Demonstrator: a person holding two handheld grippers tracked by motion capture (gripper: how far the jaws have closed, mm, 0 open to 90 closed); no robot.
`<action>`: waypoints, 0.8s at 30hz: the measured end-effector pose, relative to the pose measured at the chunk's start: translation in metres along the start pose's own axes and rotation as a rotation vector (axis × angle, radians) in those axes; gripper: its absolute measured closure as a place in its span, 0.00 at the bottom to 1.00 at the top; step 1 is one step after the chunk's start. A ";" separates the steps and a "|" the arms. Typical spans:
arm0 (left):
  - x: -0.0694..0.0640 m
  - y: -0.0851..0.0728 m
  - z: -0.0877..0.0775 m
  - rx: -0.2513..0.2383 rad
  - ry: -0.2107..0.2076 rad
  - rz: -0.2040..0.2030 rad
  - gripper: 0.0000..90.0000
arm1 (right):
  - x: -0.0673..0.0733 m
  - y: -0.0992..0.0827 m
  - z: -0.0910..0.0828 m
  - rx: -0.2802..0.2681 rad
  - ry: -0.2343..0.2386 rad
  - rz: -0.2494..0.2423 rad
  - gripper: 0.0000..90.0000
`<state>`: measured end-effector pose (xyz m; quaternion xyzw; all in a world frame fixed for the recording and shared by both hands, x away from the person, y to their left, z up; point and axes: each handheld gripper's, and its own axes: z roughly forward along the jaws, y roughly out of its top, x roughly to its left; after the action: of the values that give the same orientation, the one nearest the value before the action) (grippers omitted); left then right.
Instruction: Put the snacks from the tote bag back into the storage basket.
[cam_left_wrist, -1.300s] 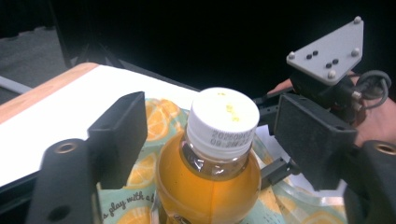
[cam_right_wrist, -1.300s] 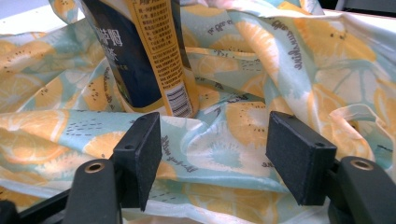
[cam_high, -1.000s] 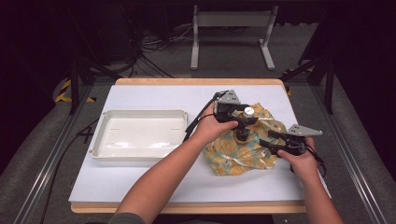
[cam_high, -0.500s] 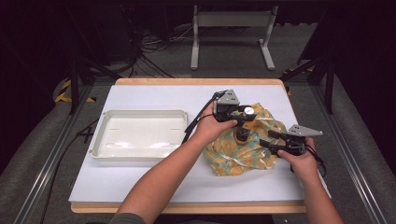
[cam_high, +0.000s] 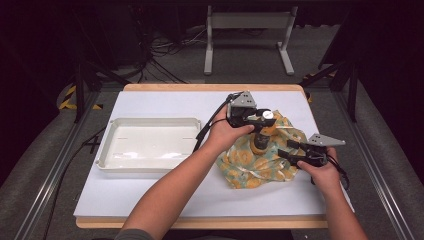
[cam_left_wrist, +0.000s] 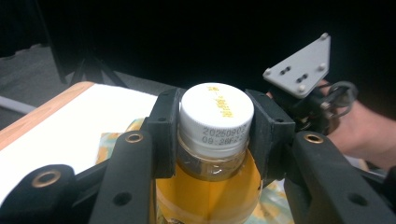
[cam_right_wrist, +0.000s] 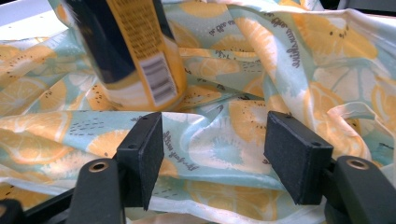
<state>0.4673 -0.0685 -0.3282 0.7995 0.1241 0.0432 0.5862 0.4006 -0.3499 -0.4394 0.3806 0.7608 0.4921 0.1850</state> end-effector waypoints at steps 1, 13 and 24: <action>-0.001 0.002 -0.001 -0.002 -0.003 0.008 0.65 | 0.000 0.000 0.000 0.000 0.000 -0.001 0.42; -0.010 0.020 -0.015 -0.008 0.023 0.025 0.65 | 0.003 0.000 0.000 -0.001 0.001 -0.026 0.42; -0.016 0.034 -0.029 -0.026 0.007 0.052 0.65 | 0.004 0.000 -0.001 -0.021 -0.004 -0.044 0.42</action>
<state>0.4508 -0.0546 -0.2860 0.7944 0.1050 0.0630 0.5949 0.3977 -0.3477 -0.4381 0.3630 0.7634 0.4950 0.2012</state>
